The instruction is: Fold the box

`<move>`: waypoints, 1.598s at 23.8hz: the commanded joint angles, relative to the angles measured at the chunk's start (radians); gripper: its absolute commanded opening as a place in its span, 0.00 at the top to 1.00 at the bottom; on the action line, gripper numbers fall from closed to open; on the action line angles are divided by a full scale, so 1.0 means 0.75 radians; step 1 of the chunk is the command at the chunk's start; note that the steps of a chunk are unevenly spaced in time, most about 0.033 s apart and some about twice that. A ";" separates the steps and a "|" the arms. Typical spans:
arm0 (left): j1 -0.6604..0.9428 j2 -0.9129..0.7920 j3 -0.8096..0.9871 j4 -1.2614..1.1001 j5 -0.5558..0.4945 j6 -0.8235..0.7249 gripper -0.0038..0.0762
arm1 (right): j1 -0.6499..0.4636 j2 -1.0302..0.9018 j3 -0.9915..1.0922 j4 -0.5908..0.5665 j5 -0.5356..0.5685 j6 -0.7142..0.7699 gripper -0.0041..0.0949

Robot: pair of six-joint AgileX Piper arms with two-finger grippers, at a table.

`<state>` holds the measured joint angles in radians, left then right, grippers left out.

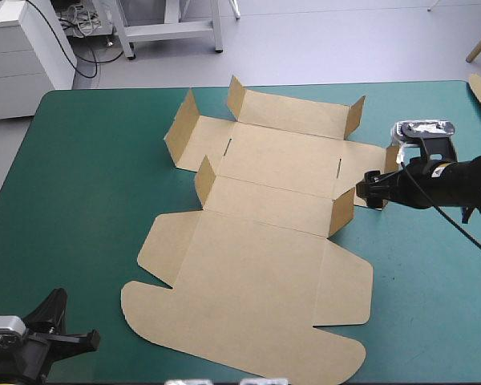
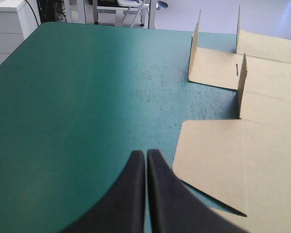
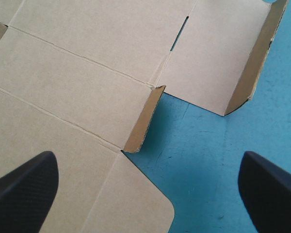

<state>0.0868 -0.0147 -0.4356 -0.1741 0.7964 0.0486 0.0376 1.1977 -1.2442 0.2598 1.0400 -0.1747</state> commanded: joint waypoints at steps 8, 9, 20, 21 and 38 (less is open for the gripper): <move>-0.006 -0.015 -0.030 -0.018 -0.104 -0.004 0.96 | 0.008 0.235 -0.043 0.051 -0.054 0.080 0.02; -0.006 -0.015 -0.030 -0.018 -0.104 -0.004 0.96 | 0.008 0.266 -0.043 0.054 -0.054 0.080 0.02; -0.006 -0.015 -0.030 -0.018 -0.104 -0.004 0.96 | 0.021 0.558 -0.043 0.289 -0.117 0.027 0.02; -0.006 -0.015 -0.030 -0.018 -0.104 -0.004 0.96 | 0.035 0.569 -0.043 0.286 -0.132 0.027 0.02; -0.006 -0.015 -0.030 -0.018 -0.104 -0.004 0.96 | 0.113 0.626 -0.043 0.127 -0.108 0.120 0.97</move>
<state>0.0868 -0.0147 -0.4356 -0.1741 0.7965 0.0486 0.1255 1.7072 -1.2451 0.3462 0.9673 -0.0846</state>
